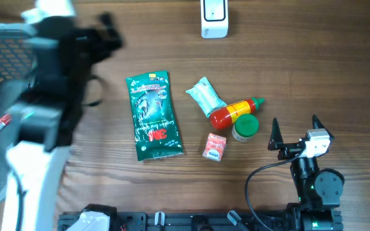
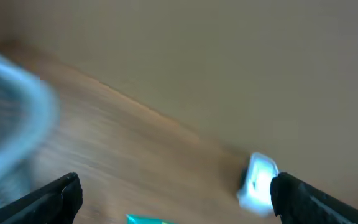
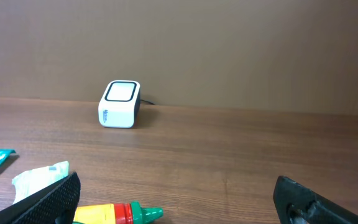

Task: Scan the item barcode
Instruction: 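Reach into the basket and grasp the red tube with left gripper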

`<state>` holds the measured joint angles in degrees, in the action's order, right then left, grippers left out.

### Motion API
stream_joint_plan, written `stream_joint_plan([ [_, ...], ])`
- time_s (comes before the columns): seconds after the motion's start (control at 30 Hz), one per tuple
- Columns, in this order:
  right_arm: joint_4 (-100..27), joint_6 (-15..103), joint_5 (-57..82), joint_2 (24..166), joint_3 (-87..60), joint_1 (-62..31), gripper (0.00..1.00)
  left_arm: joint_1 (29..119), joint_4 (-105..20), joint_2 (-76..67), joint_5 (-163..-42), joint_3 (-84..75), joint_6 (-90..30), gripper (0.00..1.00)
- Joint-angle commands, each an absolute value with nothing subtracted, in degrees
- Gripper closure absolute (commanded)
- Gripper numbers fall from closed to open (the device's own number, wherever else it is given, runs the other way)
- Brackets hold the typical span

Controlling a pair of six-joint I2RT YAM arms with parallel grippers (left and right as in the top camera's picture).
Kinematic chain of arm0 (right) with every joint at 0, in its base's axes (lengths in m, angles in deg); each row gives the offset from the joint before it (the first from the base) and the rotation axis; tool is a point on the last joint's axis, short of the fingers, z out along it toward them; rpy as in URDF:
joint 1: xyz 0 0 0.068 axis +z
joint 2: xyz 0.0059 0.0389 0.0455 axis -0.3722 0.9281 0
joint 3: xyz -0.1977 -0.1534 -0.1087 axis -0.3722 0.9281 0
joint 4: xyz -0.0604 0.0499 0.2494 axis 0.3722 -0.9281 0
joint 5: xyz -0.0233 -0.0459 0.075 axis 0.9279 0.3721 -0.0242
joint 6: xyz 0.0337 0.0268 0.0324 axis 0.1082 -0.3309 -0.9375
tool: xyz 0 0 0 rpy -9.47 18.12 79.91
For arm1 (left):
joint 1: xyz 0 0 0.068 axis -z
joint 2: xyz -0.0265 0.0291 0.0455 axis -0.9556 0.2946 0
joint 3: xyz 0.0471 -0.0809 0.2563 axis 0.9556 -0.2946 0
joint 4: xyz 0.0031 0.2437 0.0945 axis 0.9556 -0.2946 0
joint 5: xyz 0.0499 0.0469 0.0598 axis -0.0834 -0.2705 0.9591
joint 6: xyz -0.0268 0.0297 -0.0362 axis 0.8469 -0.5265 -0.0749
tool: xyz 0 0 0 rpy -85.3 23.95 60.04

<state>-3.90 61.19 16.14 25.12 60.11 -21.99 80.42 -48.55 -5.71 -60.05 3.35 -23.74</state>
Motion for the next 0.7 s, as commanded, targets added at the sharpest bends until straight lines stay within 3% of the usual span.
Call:
stream_joint_plan([
  [0.0,-3.8,62.2,16.9,25.0,60.2,-21.7,0.0,65.4,-52.0,-8.3,-58.1,3.4,-11.3,0.0],
  [0.13,-3.8,62.2,16.9,25.0,60.2,-21.7,0.0,50.5,-58.3,-5.4,-59.5,3.4,-1.6,0.0],
  [0.27,-3.8,62.2,16.9,25.0,60.2,-21.7,0.0,42.1,-58.6,0.0,-63.9,3.4,-0.9,0.0],
  [0.5,-3.8,62.2,16.9,25.0,60.2,-21.7,0.0,39.8,-58.8,13.6,-63.6,3.3,0.0,0.0],
  [0.67,-3.8,62.2,16.9,25.0,60.2,-21.7,0.0,39.1,-58.9,23.9,-63.7,3.3,10.5,0.0],
])
